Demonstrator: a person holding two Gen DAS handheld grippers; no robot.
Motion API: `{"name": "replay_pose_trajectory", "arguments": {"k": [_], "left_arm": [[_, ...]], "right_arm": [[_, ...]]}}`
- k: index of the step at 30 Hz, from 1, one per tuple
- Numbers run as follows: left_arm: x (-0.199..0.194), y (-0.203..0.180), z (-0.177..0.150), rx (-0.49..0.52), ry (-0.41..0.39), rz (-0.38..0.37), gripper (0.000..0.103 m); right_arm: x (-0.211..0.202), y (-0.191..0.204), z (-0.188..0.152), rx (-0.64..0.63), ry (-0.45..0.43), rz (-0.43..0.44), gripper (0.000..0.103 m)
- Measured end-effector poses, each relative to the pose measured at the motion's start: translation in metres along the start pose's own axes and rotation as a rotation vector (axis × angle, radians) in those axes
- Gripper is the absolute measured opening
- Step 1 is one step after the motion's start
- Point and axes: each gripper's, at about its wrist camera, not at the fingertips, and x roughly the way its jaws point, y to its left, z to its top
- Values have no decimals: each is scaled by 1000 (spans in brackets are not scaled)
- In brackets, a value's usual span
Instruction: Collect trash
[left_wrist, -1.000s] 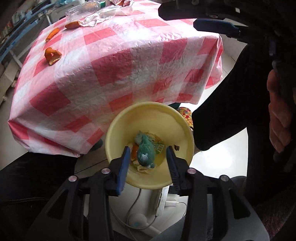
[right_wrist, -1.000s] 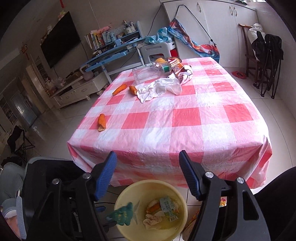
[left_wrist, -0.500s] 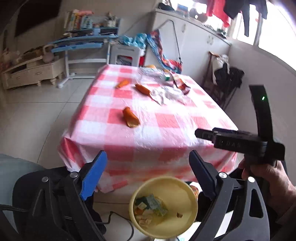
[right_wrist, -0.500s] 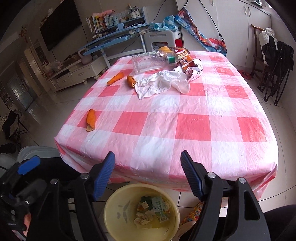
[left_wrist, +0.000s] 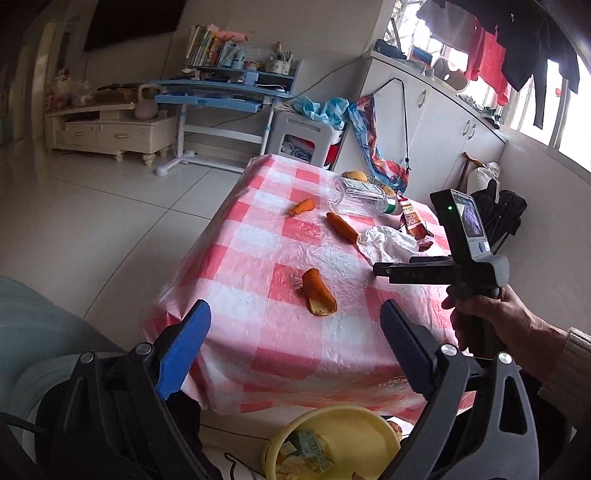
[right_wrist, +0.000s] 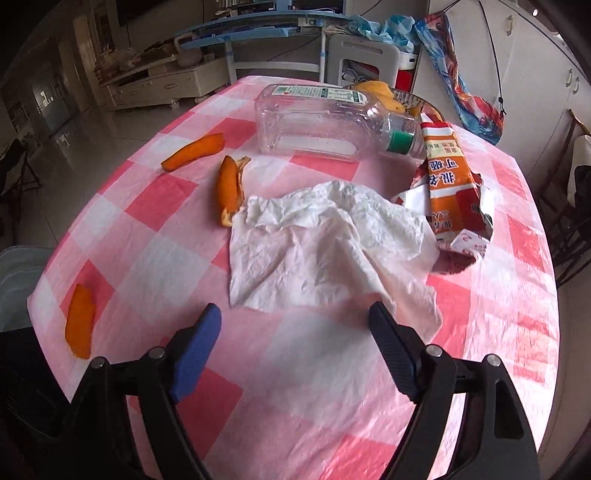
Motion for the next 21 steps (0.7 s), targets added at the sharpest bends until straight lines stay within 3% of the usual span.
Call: {"name": "replay_pose_trajectory", "arguments": {"k": [3, 5, 9, 21], "left_arm": [[3, 7, 2, -37, 9, -3, 93], [11, 10, 3, -51, 50, 24, 93], [25, 15, 2, -76, 113, 63, 93], [31, 13, -2, -47, 134, 102, 93]], "right_arm": [[10, -1, 11, -58, -2, 13, 96], [15, -6, 16, -65, -9, 55, 96], [21, -15, 25, -64, -36, 57, 96], [26, -18, 34, -53, -37, 46, 97]]}}
